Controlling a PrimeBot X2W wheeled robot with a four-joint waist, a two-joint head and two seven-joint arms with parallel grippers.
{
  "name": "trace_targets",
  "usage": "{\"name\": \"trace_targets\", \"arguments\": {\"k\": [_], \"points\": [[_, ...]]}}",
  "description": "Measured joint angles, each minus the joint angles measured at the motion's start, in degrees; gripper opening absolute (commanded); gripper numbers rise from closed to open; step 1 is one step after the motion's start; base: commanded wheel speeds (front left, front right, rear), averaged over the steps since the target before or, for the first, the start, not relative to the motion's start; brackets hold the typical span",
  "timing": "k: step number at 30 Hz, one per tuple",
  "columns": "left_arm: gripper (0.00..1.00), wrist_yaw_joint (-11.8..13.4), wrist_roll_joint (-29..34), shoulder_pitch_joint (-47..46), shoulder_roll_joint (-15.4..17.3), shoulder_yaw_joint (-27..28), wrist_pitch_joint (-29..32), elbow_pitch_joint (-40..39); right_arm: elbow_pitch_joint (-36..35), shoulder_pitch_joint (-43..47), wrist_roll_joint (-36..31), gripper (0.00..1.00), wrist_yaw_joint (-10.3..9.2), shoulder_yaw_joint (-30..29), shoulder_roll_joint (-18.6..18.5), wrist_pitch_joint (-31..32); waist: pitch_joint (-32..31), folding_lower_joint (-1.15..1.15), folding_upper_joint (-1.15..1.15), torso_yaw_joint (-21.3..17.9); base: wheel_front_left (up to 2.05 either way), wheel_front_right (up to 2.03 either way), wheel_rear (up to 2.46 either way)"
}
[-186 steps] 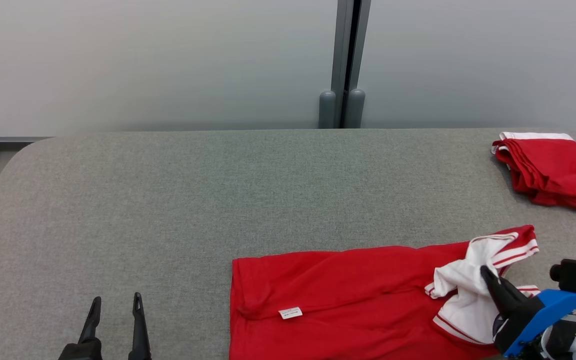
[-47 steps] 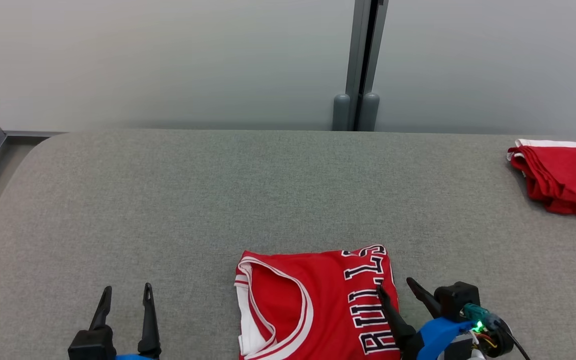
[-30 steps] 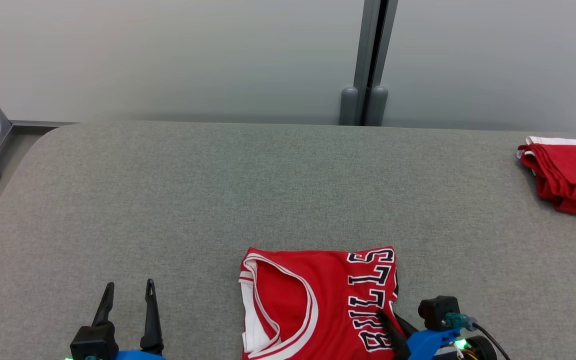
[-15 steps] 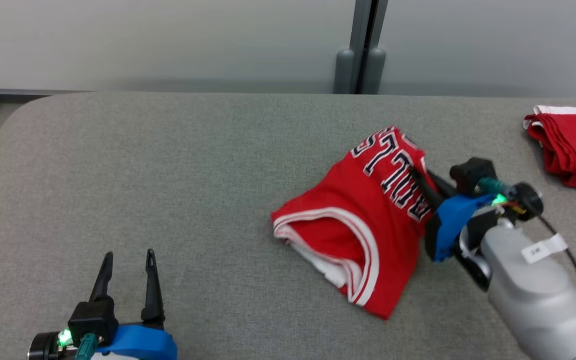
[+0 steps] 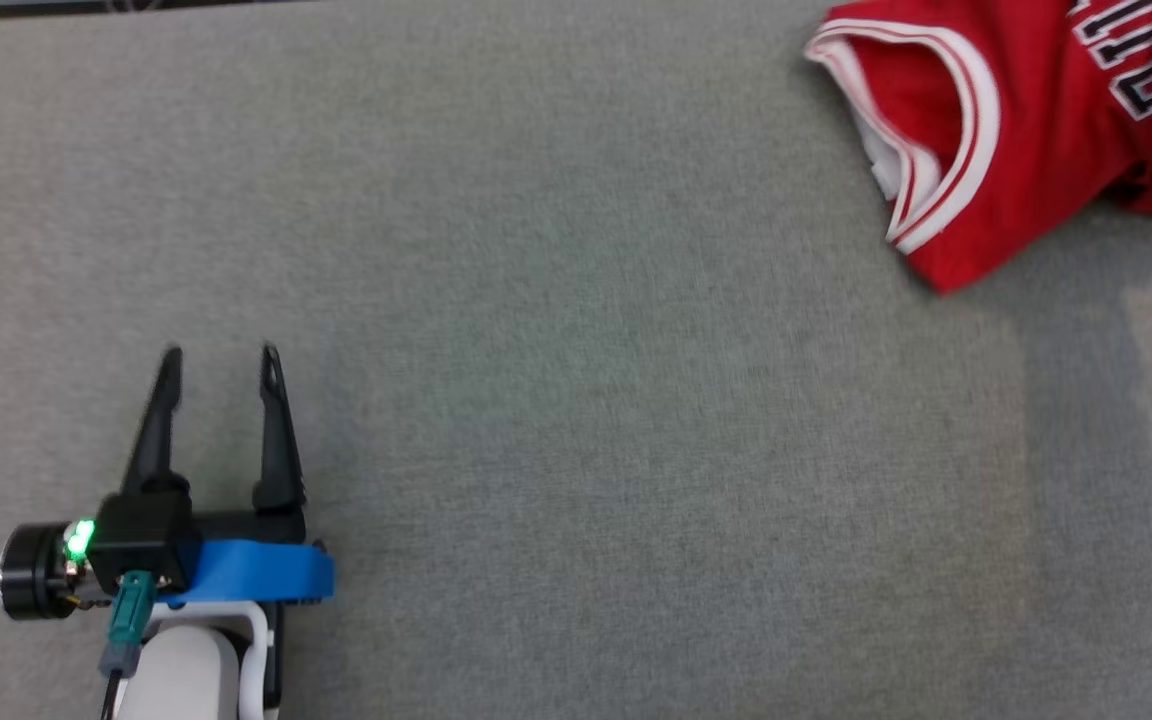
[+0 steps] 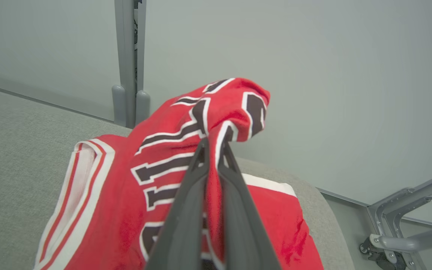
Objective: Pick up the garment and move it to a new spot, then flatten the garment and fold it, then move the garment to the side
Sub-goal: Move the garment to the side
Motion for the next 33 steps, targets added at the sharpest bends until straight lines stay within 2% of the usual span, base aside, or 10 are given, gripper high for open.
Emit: {"name": "trace_targets", "arguments": {"k": [10,14,18,20,21,22,23,33], "points": [[1.0,0.6,2.1,-1.4,2.3,-0.6,0.0,-7.9,2.2,-5.7,6.7,0.0,0.0,1.7,-10.0,5.5,5.5,-0.02,0.0,-3.3,0.0,0.0,0.0],[1.0,0.8,2.3,-1.5,3.0,-0.6,0.0,-10.0,3.6,-6.9,6.2,0.0,0.01,4.0,-12.1,6.2,6.7,-0.02,0.0,-4.0,0.0,0.0,0.0],[1.0,1.0,2.3,-1.6,3.5,-0.6,0.0,-10.7,4.7,-8.8,7.1,0.0,0.02,4.9,-12.0,5.4,8.3,-0.03,-0.01,-4.6,0.0,0.0,0.0],[1.0,1.0,2.3,-1.7,3.6,-0.7,0.0,-11.0,4.8,-10.4,2.4,0.0,0.02,8.2,-12.4,3.3,9.1,-0.02,-0.01,-4.6,0.0,0.0,0.0],[1.0,1.1,2.3,-1.9,3.7,-0.8,0.0,-11.1,5.2,-11.2,2.0,0.33,0.03,7.9,-12.0,2.0,9.5,-0.02,-0.01,-4.6,0.0,0.0,0.0],[1.0,1.2,2.3,-2.2,3.7,-0.9,0.0,-11.1,6.1,-12.1,3.1,0.77,0.03,7.0,-11.2,1.0,9.8,-0.02,-0.01,-4.5,0.0,0.0,0.0],[1.0,1.3,2.2,-2.5,3.6,-1.0,0.0,-11.1,7.2,-12.9,2.7,1.0,0.03,6.8,-10.7,0.3,10.0,-0.02,-0.01,-4.5,0.0,0.0,0.0],[1.0,1.8,1.2,-2.5,3.4,-1.4,0.0,-9.6,16.5,-16.1,-2.2,1.0,0.02,6.7,-7.4,-2.3,8.2,-0.02,-0.01,-3.5,0.0,0.0,0.0]]}}
